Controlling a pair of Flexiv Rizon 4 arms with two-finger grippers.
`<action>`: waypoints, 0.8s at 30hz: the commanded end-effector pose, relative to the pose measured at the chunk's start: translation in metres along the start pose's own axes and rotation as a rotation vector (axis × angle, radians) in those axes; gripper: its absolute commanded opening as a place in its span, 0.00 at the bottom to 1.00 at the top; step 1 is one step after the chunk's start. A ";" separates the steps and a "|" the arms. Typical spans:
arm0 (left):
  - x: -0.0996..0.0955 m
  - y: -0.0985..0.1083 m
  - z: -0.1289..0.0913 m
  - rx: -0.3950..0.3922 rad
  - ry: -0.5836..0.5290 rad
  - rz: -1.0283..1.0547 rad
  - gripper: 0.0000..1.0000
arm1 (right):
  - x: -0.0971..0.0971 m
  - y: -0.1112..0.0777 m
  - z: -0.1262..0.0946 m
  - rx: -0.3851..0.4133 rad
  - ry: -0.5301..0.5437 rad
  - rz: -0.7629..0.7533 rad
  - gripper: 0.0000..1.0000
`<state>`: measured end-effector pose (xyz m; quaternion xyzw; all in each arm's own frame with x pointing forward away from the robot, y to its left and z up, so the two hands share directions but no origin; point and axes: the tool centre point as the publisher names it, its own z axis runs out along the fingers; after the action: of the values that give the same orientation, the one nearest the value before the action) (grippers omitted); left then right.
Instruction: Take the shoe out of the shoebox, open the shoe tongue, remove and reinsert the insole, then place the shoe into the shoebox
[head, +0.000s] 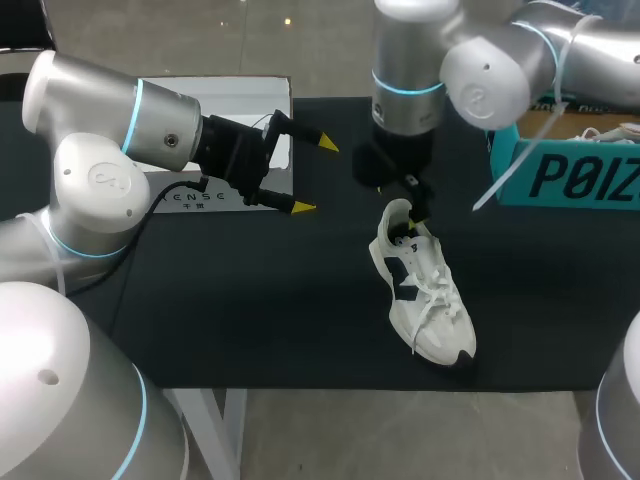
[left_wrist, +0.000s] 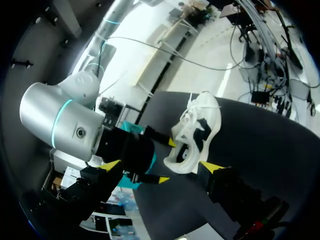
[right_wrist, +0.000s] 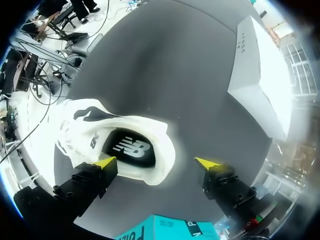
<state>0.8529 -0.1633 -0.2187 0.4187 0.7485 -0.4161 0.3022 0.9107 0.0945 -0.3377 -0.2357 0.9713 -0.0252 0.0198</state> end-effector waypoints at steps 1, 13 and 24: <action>0.000 0.000 0.000 -0.001 0.002 0.001 1.00 | -0.003 -0.003 0.006 -0.007 0.003 0.005 1.00; 0.000 0.000 0.000 -0.001 0.002 0.001 1.00 | -0.006 -0.006 0.020 -0.028 0.016 0.027 1.00; 0.000 0.000 0.000 -0.001 0.002 0.001 1.00 | -0.012 -0.005 0.026 -0.033 0.020 0.054 1.00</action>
<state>0.8529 -0.1633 -0.2187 0.4187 0.7485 -0.4161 0.3022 0.9215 0.0921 -0.3602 -0.2108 0.9775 -0.0084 0.0092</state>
